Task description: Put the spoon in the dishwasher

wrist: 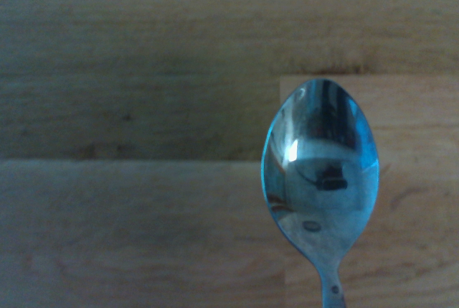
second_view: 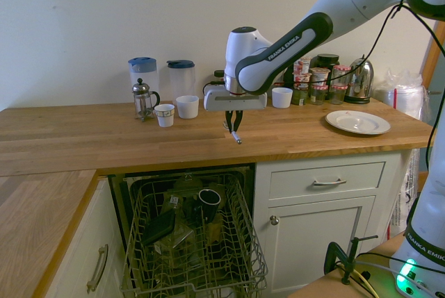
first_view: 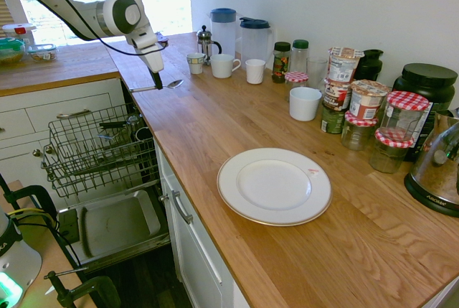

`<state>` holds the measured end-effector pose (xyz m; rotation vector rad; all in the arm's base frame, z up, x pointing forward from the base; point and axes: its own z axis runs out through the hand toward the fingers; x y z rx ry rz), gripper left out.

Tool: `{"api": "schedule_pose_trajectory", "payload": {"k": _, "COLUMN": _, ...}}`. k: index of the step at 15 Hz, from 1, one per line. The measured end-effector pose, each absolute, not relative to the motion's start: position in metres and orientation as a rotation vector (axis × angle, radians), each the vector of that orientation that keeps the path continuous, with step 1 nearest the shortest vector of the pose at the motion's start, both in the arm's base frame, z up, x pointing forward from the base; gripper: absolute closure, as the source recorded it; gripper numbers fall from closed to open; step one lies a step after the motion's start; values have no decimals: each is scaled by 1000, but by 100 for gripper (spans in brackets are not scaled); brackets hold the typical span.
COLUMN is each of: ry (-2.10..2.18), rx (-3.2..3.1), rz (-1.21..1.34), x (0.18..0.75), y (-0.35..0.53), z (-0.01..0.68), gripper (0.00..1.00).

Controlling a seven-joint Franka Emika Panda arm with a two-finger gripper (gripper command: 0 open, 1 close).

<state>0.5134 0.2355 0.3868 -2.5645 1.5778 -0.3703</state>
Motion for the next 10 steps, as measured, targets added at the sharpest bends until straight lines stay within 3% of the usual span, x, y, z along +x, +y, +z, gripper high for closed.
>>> {"api": "schedule_pose_trajectory", "payload": {"k": 7, "ry": 1564, "rx": -2541, "rz": -398, "x": 397, "y": 283, "z": 363, "gripper": 100}}
{"api": "schedule_pose_trajectory", "payload": {"k": 10, "ry": 1545, "rx": -2563, "rz": -438, "x": 391, "y": 289, "z": 361, "gripper": 100}}
